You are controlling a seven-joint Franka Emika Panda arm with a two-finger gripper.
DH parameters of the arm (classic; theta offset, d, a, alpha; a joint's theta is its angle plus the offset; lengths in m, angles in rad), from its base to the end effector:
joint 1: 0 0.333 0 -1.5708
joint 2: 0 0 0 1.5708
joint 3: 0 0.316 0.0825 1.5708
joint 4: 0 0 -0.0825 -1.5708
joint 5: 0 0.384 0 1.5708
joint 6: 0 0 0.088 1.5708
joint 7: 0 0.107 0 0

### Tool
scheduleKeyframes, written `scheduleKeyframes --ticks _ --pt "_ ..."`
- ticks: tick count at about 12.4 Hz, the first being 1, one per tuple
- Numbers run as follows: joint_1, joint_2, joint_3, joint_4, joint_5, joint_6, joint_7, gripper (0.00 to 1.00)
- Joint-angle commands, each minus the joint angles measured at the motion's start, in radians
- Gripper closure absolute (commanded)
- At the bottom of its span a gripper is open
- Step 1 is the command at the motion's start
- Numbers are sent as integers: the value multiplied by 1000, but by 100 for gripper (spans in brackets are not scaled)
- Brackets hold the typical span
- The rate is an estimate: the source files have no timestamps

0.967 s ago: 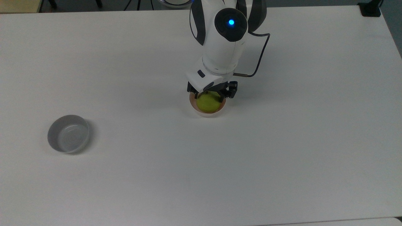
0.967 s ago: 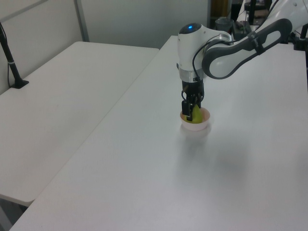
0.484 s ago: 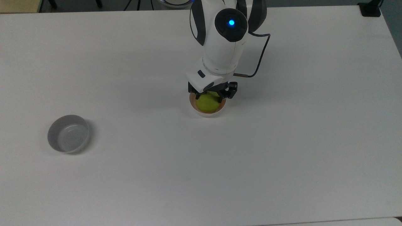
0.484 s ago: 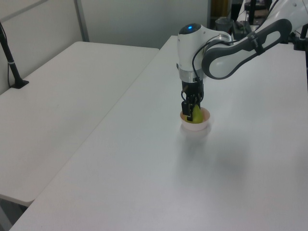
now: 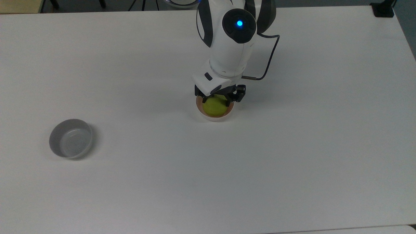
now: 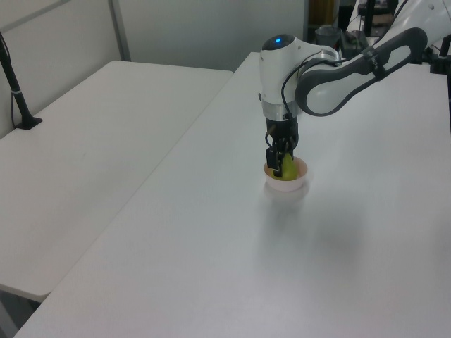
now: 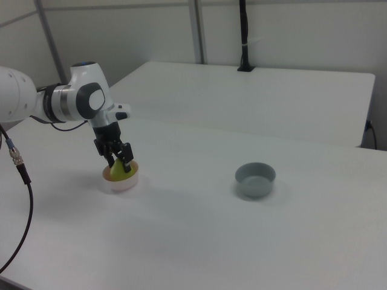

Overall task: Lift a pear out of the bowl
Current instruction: 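Lower the gripper around the pear and close the fingers on it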

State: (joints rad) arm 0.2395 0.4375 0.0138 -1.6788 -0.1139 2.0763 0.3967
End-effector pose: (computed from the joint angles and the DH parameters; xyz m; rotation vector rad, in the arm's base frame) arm 0.6440 0.1598 0.3454 3.0382 -0.1329 -0.0124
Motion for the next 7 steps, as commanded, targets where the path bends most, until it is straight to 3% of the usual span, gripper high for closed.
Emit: scheduleKeyframes --ticks 1,7 --pt "12 -8 -6 -10 5 22 10 80" --pt "26 -45 -3 7 5 -19 11 80"
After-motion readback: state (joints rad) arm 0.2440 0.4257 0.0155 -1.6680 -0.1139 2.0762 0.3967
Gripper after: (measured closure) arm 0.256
